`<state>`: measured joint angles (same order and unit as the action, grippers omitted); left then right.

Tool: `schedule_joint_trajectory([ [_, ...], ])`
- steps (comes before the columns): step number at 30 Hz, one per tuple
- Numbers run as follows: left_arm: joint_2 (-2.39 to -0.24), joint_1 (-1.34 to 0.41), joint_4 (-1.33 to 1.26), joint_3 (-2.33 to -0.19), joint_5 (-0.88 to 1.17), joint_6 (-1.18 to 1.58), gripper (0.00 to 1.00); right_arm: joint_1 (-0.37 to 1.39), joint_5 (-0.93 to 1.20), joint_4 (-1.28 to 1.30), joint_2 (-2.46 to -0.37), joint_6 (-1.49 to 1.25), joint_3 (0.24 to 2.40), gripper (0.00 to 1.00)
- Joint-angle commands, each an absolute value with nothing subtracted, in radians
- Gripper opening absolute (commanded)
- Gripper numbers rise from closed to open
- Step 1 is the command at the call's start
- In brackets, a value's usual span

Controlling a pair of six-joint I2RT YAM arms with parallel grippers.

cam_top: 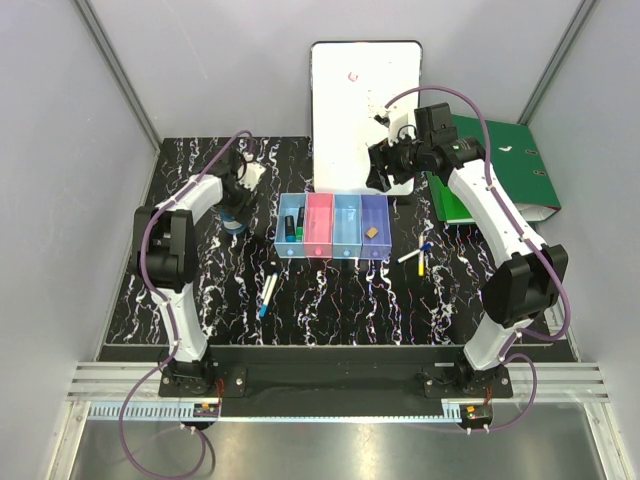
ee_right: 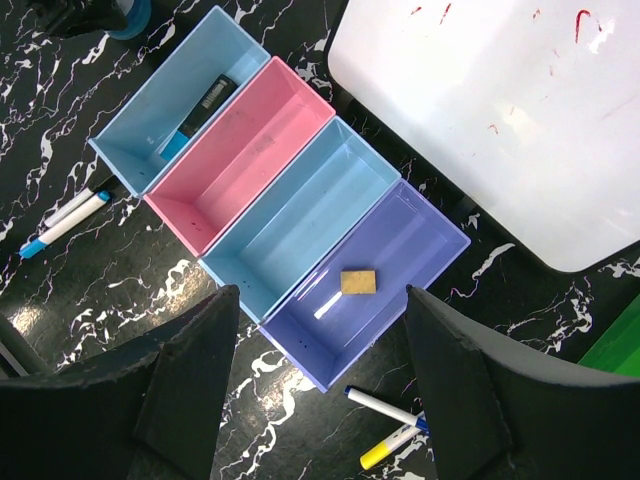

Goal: Sort the stationery into containers
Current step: Pick up the stationery from the center of the board.

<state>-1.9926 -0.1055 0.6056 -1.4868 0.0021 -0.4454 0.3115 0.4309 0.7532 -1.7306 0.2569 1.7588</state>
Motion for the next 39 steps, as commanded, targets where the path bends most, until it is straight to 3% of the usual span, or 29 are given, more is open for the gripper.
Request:
schedule_joint_trajectory([
  [1,-2.006,-0.101,0.641,-1.552,0.021,-0.474,0.78,0.319,0.448,0.742,-1.686,0.247,1.764,0.75],
  [2,-2.009,-0.101,0.650,-1.557,0.023,-0.476,0.76,0.321,0.448,0.742,-1.683,0.247,1.763,0.75],
  [3,-2.014,-0.101,0.655,-1.566,0.025,-0.479,0.65,0.321,0.445,0.742,-1.681,0.247,1.761,0.75],
  [5,-2.019,-0.101,0.666,-1.571,0.023,-0.482,0.55,0.322,0.445,0.742,-1.680,0.247,1.758,0.75],
  [6,-2.022,-0.101,0.669,-1.574,0.021,-0.486,0.43,0.322,0.443,0.742,-1.677,0.248,1.755,0.75],
  [10,-2.034,-0.101,0.690,-1.585,0.012,-0.499,0.19,0.324,0.442,0.742,-1.675,0.250,1.750,0.75],
  [15,-2.013,-0.101,0.701,-1.595,0.012,-0.494,0.00,0.325,0.440,0.742,-1.675,0.249,1.753,0.75],
  [22,-1.855,-0.103,0.713,-1.629,0.147,-0.417,0.00,0.327,0.463,0.744,-1.648,0.227,1.720,0.77],
  [32,-1.536,-0.133,0.719,-1.725,0.347,-0.347,0.00,0.327,0.563,0.764,-1.615,0.155,1.768,0.93],
  [39,-1.379,-0.259,0.673,-1.746,0.353,-0.328,0.00,0.321,0.808,0.772,-1.640,0.014,1.897,1.00],
])
